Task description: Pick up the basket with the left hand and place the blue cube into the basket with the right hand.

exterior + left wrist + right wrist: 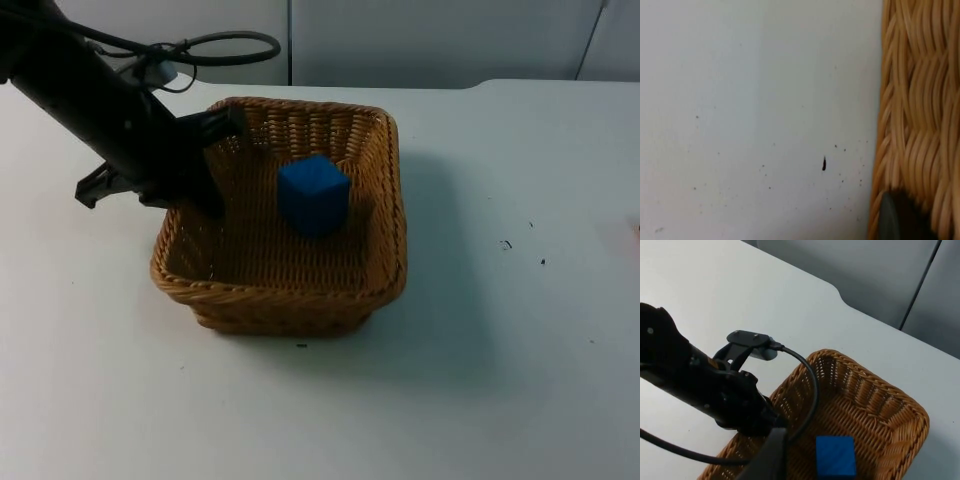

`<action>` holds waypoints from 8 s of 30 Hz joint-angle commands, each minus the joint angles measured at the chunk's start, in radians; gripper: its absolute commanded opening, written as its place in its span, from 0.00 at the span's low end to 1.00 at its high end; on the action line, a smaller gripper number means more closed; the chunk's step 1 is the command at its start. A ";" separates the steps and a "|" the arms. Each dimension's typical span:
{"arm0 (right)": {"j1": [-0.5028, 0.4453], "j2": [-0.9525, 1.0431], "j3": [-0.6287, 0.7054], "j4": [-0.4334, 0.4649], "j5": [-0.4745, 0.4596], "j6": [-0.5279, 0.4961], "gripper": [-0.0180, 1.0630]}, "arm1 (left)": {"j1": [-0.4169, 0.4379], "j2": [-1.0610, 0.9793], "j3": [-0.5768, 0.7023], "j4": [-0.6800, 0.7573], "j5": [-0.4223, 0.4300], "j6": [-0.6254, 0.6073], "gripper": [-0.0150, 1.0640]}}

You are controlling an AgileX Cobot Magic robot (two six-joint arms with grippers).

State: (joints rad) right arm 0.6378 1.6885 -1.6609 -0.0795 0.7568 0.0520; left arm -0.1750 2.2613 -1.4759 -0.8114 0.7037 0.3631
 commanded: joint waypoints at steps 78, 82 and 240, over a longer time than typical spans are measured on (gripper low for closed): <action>0.232 -0.662 0.636 0.008 -0.169 -0.187 0.99 | 0.084 -1.808 0.667 0.351 0.163 0.072 0.73; 0.232 -0.766 0.750 0.006 -0.184 -0.180 0.99 | 0.084 -1.869 0.706 0.360 0.182 0.072 0.73; -0.535 -1.689 1.155 -0.029 0.320 -0.033 0.99 | 0.084 -2.261 0.963 0.639 0.370 -0.269 0.99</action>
State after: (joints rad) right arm 0.1118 0.0046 -0.5067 -0.1048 1.0794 0.0187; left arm -0.0927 0.0047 -0.5159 -0.1694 1.0783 0.1008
